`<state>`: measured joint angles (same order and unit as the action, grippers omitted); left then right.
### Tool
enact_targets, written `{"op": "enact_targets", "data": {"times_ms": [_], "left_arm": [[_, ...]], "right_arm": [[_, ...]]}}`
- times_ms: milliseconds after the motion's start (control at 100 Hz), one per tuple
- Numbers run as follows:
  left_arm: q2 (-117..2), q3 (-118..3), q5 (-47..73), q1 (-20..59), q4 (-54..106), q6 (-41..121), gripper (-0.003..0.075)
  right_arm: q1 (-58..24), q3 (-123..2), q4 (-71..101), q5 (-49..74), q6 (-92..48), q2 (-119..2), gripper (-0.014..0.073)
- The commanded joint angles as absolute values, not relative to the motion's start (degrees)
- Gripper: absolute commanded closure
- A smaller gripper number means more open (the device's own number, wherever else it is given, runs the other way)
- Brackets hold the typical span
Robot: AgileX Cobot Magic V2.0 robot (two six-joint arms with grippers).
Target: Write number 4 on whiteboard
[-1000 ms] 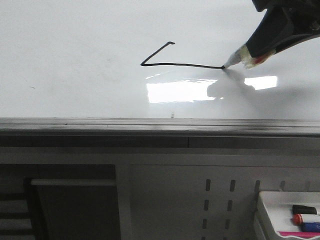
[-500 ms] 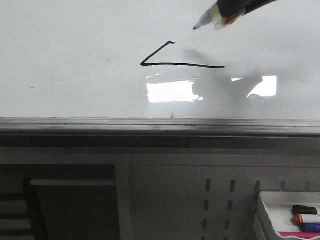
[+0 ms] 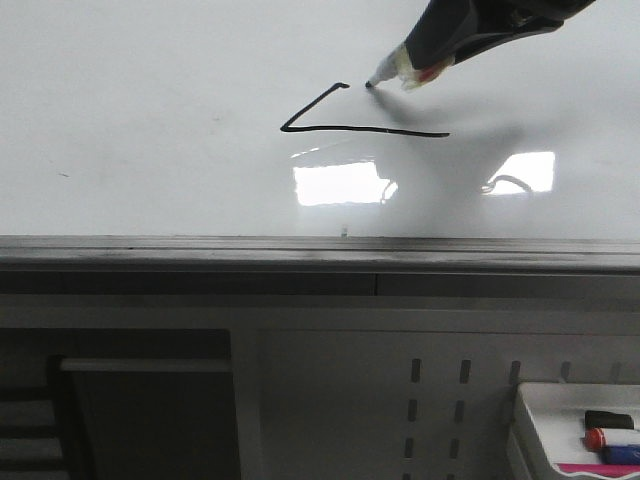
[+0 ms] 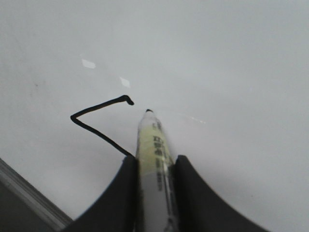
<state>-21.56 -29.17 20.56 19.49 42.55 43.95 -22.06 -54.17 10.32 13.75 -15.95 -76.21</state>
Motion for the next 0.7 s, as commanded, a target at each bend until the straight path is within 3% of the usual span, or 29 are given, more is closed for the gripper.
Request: {"op": "enact_targets", "data": {"times_ms": [0,230,690], "left_arm": [[-21.9,-30.8,17.4,19.4,44.2,43.6,0.0741],[-21.9,-30.8,17.7,19.4,44.4,43.6,0.0741],[-21.9,-30.8,19.9,19.4,46.9,43.7,0.0738]], "right_arm": [[-22.0,-55.8,10.3,13.3,-16.2,-75.7,0.0637],[-24.3,-53.7,12.1,21.7,-16.2,-75.7,0.0637],[-29.8,-50.0,13.4,18.9,-16.2,-71.2,0.0637]]}}
